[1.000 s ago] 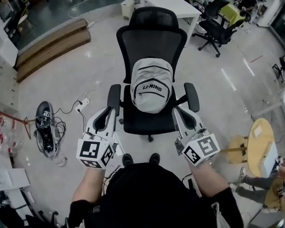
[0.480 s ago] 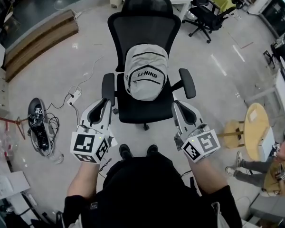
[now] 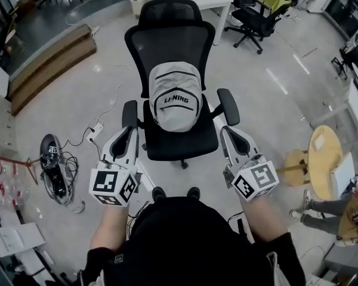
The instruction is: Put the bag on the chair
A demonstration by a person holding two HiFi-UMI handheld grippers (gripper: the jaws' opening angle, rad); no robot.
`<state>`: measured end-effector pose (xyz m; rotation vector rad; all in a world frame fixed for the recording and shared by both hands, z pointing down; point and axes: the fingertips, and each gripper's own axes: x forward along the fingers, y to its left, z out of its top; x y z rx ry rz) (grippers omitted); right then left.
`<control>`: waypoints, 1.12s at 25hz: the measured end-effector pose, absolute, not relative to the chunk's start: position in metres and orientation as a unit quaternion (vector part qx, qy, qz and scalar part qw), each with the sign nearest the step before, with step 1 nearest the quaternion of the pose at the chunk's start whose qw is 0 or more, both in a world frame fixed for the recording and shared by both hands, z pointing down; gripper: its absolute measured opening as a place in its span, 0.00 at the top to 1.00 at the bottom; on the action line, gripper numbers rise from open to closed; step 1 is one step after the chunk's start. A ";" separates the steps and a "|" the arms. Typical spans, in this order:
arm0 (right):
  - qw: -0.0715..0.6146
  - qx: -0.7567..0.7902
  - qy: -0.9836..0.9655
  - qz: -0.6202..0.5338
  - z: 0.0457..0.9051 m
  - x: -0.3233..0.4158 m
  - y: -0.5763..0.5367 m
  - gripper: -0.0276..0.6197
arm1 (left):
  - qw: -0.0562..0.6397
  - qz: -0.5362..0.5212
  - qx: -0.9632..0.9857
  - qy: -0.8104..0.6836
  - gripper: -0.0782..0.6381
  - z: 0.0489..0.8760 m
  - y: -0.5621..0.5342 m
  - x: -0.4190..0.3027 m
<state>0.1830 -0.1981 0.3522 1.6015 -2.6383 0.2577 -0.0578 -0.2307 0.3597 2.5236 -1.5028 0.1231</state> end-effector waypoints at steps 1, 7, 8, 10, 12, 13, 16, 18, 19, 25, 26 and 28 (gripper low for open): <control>0.021 0.517 -0.852 0.083 0.353 0.188 -0.198 0.91 | 0.101 0.043 0.853 -0.510 0.83 0.360 -0.231 -0.056; 0.019 0.512 -0.855 0.082 0.356 0.193 -0.199 0.91 | 0.094 0.041 0.853 -0.512 0.83 0.360 -0.233 -0.051; 0.019 0.510 -0.856 0.082 0.356 0.192 -0.199 0.91 | 0.092 0.040 0.854 -0.511 0.83 0.359 -0.233 -0.050; 0.019 0.508 -0.857 0.082 0.355 0.190 -0.200 0.91 | 0.090 0.039 0.855 -0.510 0.83 0.358 -0.233 -0.048; 0.019 0.507 -0.858 0.083 0.356 0.190 -0.200 0.91 | 0.091 0.040 0.855 -0.509 0.83 0.358 -0.233 -0.046; 0.018 0.506 -0.858 0.085 0.357 0.190 -0.201 0.91 | 0.091 0.041 0.855 -0.509 0.83 0.359 -0.233 -0.045; 0.019 0.500 -0.861 0.088 0.362 0.188 -0.202 0.91 | 0.092 0.044 0.856 -0.507 0.83 0.361 -0.233 -0.044; 0.021 0.502 -0.859 0.095 0.365 0.185 -0.201 0.91 | 0.092 0.045 0.857 -0.506 0.83 0.362 -0.233 -0.044; 0.022 0.502 -0.859 0.097 0.365 0.183 -0.201 0.91 | 0.091 0.045 0.857 -0.505 0.83 0.362 -0.232 -0.044; 0.026 0.490 -0.866 0.096 0.367 0.173 -0.198 0.91 | 0.096 0.046 0.859 -0.501 0.83 0.367 -0.228 -0.043; 0.027 0.489 -0.867 0.096 0.368 0.171 -0.197 0.91 | 0.097 0.047 0.859 -0.500 0.83 0.367 -0.226 -0.043; 0.029 0.485 -0.869 0.094 0.368 0.169 -0.195 0.91 | 0.098 0.047 0.859 -0.500 0.83 0.368 -0.225 -0.045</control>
